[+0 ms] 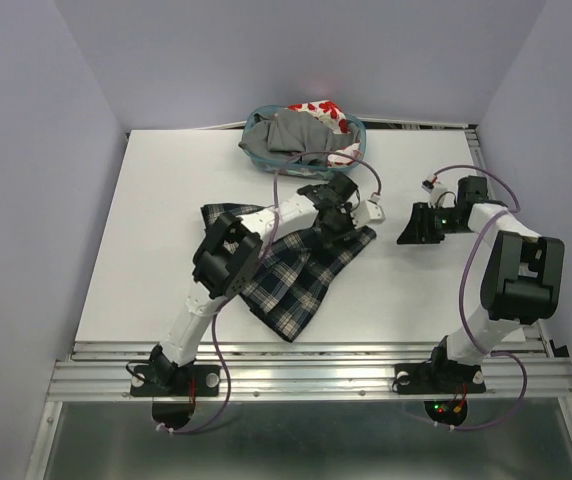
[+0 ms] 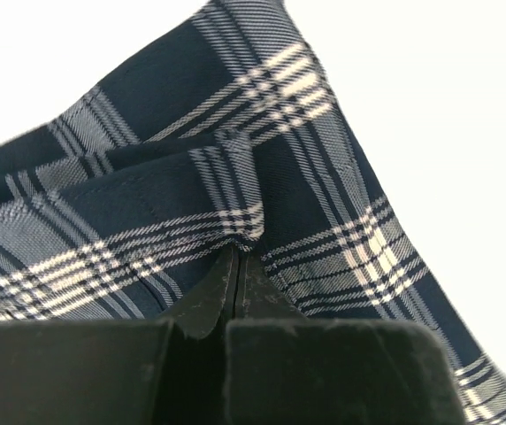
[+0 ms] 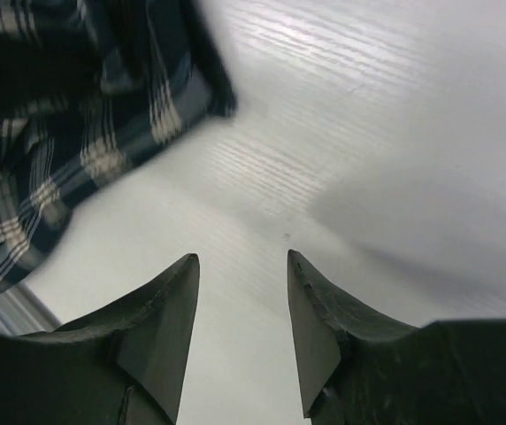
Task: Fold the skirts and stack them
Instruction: Fold the skirt
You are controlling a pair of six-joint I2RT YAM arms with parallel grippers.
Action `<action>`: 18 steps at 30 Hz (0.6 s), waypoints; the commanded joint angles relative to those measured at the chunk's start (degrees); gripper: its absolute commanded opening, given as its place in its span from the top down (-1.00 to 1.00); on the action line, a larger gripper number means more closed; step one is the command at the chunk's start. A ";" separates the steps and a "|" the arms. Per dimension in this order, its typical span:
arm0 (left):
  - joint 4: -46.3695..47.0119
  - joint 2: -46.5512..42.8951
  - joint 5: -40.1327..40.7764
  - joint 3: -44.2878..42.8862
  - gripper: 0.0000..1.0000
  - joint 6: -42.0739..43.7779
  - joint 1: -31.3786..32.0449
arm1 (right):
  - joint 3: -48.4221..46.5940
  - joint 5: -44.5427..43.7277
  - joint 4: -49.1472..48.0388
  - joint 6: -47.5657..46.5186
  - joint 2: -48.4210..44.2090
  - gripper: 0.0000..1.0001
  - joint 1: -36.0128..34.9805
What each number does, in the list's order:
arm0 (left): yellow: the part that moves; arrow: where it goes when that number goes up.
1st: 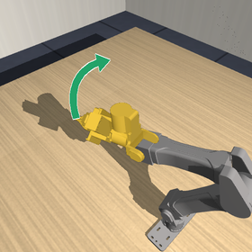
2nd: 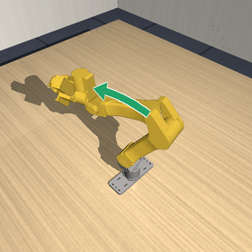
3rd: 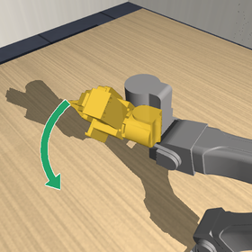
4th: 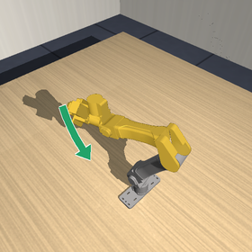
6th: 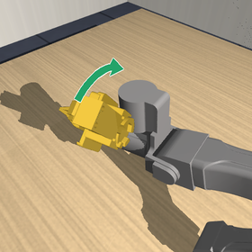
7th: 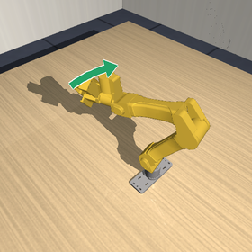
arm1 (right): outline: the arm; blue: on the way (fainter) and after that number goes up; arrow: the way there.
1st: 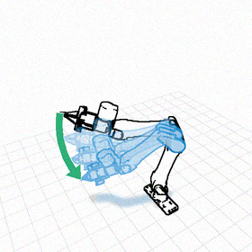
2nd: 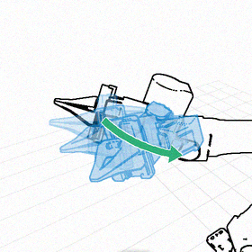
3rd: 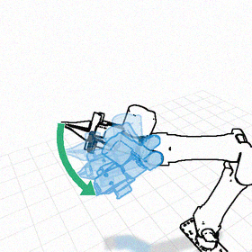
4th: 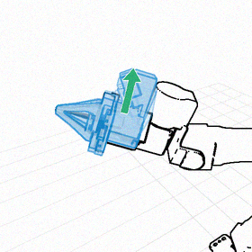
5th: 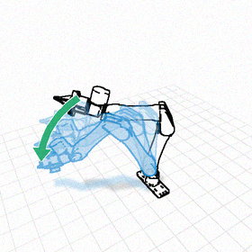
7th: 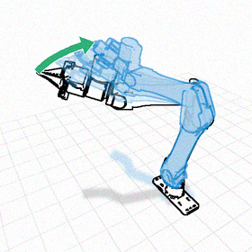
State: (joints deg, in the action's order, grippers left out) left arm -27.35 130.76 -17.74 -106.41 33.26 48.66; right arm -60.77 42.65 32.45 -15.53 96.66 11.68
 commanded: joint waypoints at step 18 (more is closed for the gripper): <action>-5.96 -5.77 -6.52 4.01 1.00 3.92 -2.00 | -0.58 4.37 -19.53 21.69 10.21 -0.18 -5.71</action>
State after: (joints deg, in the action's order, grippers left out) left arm -29.17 129.29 -19.44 -104.47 36.27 46.22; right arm -60.71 47.51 17.15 4.23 105.65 7.99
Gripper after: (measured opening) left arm 0.025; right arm 0.589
